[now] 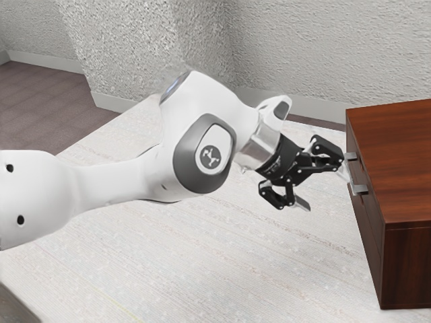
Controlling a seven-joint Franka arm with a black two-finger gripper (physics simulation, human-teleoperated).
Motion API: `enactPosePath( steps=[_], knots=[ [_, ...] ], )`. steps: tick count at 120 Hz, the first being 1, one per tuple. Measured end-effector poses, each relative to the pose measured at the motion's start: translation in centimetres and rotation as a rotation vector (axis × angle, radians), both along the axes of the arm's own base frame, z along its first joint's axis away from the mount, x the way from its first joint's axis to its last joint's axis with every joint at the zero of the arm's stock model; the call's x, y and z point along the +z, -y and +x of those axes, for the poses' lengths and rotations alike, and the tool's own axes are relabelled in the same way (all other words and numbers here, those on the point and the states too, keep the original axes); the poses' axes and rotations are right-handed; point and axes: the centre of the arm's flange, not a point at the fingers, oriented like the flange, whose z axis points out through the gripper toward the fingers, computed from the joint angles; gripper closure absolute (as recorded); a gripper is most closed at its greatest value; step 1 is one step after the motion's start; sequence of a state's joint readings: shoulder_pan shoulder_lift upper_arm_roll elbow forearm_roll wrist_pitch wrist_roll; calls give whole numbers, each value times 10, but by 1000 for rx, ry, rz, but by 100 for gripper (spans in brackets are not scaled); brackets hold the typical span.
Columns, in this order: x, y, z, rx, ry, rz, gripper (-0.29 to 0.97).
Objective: Pull the drawer handle with one arm to open the drawer
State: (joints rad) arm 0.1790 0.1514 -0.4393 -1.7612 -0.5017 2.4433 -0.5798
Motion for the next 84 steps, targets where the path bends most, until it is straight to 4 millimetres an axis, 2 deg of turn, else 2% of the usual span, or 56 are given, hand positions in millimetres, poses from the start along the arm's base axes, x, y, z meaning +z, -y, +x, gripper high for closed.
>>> enactPosePath(
  steps=[25,50,72,84],
  knots=[
    [-10,8,2,-9,-16,-4,0],
    [-12,6,3,-8,-15,6,0],
    [-22,2,9,-1,-25,7,0],
    [-14,-2,16,0,3,23,0]
  ],
)
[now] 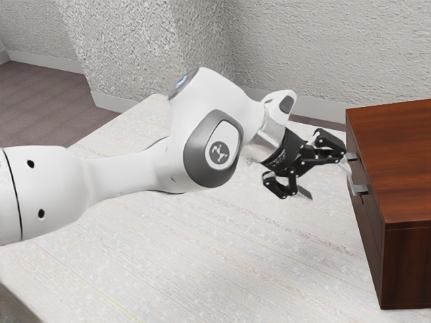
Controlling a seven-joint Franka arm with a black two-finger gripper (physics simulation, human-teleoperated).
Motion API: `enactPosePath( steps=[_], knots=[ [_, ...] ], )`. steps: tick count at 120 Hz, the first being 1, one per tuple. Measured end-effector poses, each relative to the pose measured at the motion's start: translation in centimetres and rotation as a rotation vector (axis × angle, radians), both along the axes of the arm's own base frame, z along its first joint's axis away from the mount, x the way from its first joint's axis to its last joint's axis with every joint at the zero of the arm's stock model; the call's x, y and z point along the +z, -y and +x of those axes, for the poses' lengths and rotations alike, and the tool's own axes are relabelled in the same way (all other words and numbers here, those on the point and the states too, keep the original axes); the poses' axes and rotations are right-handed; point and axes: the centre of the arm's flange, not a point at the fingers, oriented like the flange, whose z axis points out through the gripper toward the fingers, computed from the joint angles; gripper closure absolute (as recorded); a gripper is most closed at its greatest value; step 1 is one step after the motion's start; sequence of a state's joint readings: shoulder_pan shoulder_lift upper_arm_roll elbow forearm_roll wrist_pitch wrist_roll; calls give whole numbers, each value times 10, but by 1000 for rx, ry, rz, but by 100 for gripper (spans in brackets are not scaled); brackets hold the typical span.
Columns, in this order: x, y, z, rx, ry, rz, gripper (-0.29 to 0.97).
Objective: Pull the drawer handle with one arm to open the drawer
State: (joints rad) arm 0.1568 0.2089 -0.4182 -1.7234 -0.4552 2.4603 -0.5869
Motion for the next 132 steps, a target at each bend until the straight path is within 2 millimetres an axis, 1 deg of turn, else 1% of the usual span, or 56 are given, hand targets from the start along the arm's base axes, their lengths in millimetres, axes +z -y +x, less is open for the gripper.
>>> enactPosePath(
  steps=[6,16,23,34,62,78,92,103,118,132],
  knots=[
    [6,-2,6,-1,19,11,0],
    [6,-2,14,-8,33,23,0],
    [2,-1,19,-12,33,31,0],
    [-9,-7,28,3,30,70,0],
    [-10,-7,34,5,38,87,0],
    [-13,-6,44,2,45,81,0],
    [-24,-6,49,-1,33,80,0],
    [-29,-6,51,-3,27,81,0],
    [-29,-12,51,-1,27,93,0],
    [-24,-18,49,2,30,100,0]
  ],
)
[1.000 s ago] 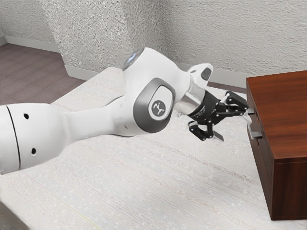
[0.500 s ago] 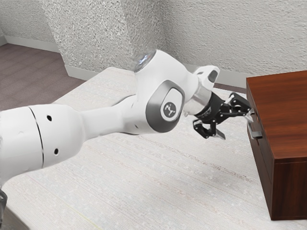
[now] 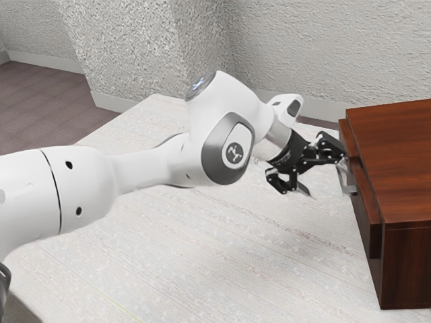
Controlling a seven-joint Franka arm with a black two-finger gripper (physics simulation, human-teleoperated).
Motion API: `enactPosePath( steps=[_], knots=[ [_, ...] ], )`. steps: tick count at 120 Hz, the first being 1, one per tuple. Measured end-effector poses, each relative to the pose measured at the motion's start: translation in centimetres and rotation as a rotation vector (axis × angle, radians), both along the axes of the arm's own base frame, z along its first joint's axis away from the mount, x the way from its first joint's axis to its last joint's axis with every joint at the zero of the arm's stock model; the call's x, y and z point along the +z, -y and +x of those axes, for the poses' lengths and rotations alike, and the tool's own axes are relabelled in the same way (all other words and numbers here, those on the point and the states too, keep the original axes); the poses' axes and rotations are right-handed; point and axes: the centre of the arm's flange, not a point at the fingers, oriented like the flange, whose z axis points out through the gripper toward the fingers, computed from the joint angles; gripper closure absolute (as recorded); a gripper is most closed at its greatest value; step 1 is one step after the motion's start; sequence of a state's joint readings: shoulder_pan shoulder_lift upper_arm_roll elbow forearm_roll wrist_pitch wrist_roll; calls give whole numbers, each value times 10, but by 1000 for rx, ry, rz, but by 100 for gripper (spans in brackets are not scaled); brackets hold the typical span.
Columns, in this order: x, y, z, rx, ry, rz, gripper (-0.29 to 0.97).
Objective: Pull the drawer handle with one arm to open the drawer
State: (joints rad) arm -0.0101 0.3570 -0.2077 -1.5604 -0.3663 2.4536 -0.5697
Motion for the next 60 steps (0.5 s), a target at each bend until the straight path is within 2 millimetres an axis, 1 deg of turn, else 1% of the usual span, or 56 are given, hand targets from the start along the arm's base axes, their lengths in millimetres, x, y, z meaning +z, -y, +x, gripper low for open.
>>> enactPosePath(
  steps=[9,26,36,60],
  knots=[
    [4,-3,-2,1,0,0,0],
    [5,-7,-3,1,-12,1,0],
    [6,-15,-5,10,-16,10,0],
    [10,-27,-12,20,-32,19,0]
  ],
)
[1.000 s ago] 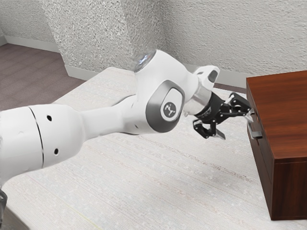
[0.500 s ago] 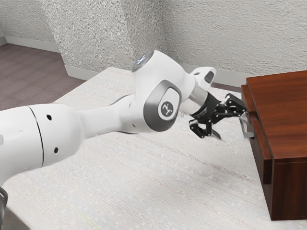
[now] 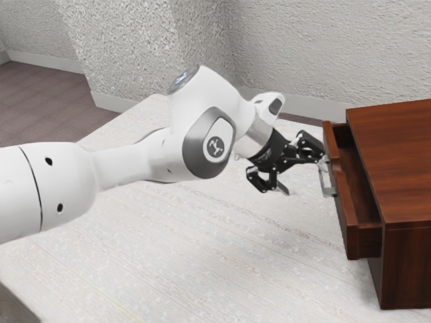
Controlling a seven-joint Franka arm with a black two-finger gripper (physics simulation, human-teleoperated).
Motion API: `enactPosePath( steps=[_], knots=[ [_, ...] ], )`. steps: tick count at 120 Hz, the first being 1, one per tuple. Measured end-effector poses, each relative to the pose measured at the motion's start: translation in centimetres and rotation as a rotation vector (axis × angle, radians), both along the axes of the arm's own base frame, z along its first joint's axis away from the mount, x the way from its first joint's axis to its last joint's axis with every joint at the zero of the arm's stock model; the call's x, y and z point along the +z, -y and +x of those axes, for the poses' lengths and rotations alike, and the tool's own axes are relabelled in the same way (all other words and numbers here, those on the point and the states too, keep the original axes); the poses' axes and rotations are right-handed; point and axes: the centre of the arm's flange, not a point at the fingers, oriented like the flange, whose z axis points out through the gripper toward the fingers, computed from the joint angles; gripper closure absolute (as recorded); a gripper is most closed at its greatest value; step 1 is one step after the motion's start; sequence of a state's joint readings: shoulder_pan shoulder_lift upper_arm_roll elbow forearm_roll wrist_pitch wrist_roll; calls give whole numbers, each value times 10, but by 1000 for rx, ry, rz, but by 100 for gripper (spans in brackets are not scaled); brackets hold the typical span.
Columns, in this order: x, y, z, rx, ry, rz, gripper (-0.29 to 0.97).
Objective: Pull the drawer handle with one arm to open the drawer
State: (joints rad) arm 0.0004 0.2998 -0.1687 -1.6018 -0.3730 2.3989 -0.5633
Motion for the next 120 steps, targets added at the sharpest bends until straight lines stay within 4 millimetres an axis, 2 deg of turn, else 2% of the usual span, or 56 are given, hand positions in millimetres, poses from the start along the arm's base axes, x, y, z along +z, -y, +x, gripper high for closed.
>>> enactPosePath(
  steps=[69,104,120],
  knots=[
    [6,-40,-35,37,-58,27,0],
    [17,-55,-59,52,-70,44,0],
    [16,-61,-64,56,-80,47,0]
  ],
)
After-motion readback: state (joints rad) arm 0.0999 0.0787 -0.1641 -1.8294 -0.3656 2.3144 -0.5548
